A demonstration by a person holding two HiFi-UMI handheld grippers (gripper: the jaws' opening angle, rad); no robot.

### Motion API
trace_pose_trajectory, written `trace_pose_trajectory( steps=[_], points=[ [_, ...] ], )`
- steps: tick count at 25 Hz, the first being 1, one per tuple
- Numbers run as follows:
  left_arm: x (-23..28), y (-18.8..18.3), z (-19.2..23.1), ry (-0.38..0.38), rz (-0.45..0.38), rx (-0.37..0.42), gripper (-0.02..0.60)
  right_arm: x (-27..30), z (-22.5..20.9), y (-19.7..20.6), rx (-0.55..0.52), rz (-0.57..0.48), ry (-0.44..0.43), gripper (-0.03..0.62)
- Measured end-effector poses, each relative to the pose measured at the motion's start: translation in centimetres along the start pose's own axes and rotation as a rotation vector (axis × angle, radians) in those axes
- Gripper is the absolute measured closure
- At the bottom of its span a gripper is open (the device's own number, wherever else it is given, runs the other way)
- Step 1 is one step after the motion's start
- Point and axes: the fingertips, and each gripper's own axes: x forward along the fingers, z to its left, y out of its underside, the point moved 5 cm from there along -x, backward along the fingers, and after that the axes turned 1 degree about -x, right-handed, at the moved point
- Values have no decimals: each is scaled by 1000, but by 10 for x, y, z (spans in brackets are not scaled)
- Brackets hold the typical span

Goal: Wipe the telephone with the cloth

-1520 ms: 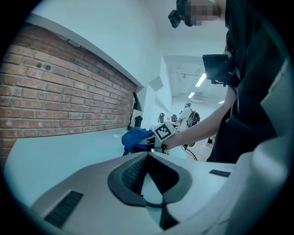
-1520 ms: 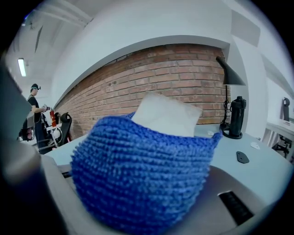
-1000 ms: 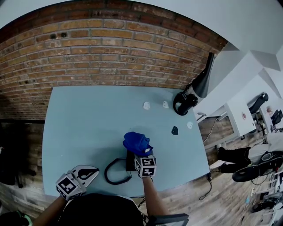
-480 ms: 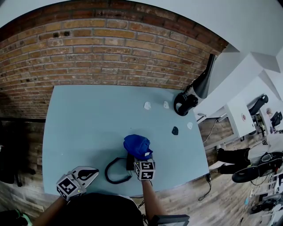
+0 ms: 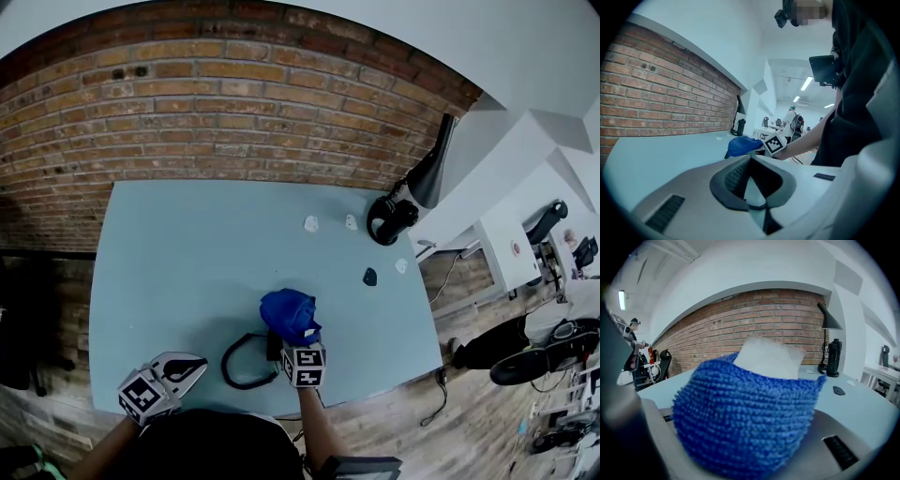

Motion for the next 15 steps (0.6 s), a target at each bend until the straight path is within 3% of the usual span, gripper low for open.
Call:
trace_pose_trajectory(
  steps=[15],
  points=[
    [4, -3, 4, 0, -11, 8, 560, -15, 10, 18, 16, 11, 9, 465]
  ],
)
